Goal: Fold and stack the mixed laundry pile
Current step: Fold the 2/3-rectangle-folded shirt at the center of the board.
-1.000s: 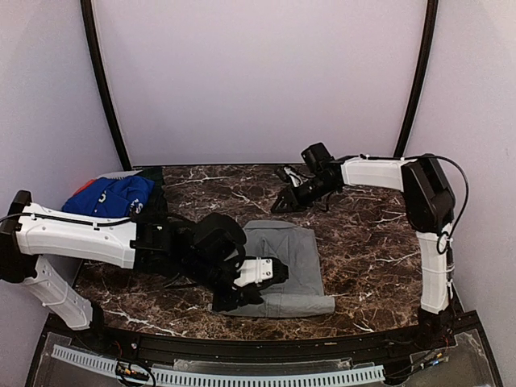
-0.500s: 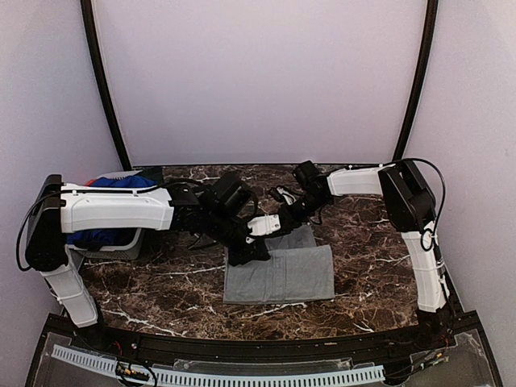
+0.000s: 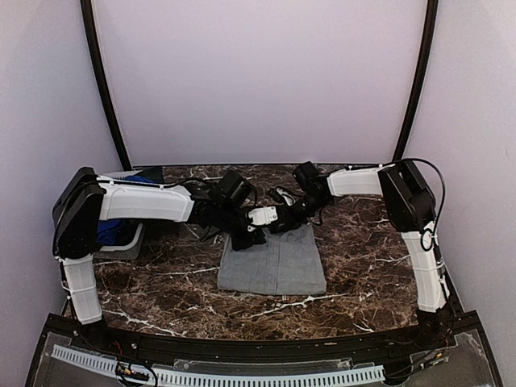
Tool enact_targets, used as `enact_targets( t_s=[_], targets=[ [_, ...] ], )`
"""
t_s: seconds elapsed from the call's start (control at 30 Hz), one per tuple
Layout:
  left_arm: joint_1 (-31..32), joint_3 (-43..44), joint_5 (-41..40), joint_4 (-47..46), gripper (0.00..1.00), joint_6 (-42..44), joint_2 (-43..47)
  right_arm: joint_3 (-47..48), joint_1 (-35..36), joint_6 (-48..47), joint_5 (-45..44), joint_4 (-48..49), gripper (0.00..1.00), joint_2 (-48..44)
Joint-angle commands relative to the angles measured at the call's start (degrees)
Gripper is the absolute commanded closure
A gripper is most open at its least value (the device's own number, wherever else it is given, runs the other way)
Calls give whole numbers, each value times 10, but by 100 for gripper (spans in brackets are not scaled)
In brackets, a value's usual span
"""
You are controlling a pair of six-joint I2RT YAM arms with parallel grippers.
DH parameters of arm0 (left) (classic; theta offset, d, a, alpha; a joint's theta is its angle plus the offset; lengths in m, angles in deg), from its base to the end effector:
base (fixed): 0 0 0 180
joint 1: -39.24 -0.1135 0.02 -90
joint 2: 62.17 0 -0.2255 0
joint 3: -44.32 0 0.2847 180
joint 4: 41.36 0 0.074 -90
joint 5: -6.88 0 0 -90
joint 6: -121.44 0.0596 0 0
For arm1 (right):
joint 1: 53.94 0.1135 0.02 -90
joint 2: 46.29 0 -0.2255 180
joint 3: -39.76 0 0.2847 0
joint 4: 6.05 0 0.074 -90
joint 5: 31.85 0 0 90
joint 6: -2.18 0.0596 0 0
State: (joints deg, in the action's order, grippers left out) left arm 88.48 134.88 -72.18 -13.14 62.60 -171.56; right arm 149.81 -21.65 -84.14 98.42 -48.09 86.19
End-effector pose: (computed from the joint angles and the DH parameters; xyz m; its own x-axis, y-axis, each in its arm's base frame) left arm 0.2883 -0.3517 0.1373 0.0196 0.7554 -0.6549 0.9559 0.1779 0.2337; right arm 0.3911 0.2927 0.0634 -0.8025 -0.4492 -0.3927 -0.5928 0.5261 0.6097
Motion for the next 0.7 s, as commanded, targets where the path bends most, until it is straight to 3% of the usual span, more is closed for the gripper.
enact_targets(
  t_s=[0.0,0.3,0.5,0.67],
  targets=[
    [-4,-11,-18,-63,86,23,-29,-11,9,-5,14,-2,90,5],
    [5,-69,13,-63,83,-28,-36,-90,26,7,8,29,91,-33],
    [67,-114,19,-36,82,-85,0,-150,48,10,3,41,90,-84],
    [92,-115,47,19,70,-146,43,-162,51,12,-8,32,81,-140]
  ],
)
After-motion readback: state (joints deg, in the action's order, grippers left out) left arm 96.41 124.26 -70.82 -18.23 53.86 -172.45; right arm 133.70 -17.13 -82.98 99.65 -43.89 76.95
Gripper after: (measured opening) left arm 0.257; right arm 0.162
